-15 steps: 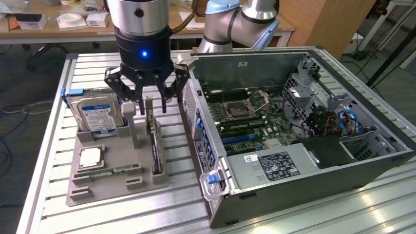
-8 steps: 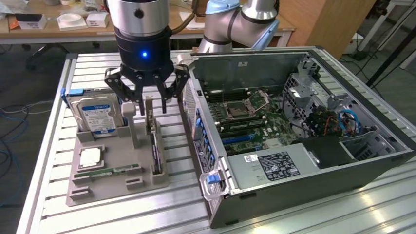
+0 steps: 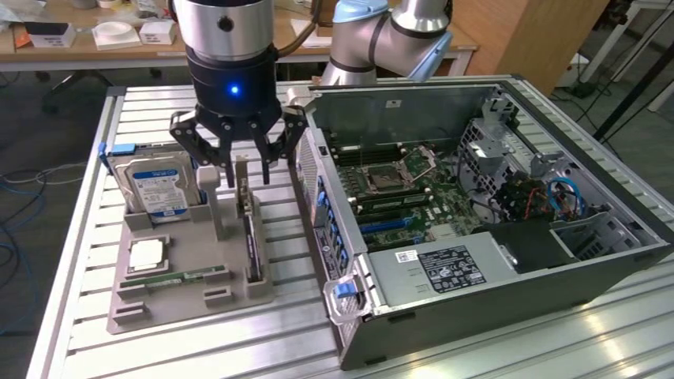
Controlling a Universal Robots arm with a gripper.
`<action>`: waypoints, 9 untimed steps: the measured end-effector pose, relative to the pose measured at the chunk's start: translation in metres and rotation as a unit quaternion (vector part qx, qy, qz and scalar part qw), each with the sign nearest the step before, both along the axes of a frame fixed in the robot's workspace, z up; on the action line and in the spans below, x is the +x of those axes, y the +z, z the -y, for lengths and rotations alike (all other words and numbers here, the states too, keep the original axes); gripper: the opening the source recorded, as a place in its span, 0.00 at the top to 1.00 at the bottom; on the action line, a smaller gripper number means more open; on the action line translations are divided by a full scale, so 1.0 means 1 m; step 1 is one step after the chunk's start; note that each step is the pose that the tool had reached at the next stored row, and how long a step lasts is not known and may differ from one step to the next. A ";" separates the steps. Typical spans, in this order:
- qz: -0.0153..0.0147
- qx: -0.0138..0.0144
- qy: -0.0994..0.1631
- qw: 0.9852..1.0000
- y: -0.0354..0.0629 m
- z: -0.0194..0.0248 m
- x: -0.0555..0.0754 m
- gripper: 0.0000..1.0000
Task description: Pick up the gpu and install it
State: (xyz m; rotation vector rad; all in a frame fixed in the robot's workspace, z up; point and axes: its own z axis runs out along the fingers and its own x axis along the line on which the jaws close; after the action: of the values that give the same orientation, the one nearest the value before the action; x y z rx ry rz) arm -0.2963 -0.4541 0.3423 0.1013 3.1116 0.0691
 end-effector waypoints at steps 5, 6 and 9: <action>0.000 0.000 0.000 1.000 -0.0011 0.0000 0.000 0.53; 0.000 0.000 0.000 1.000 -0.0012 0.0000 0.000 0.53; 0.000 0.000 0.000 1.000 -0.0020 0.0000 0.000 0.53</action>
State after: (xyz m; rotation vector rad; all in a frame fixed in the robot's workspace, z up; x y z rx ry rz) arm -0.2963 -0.4541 0.3404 0.1012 3.1116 0.0692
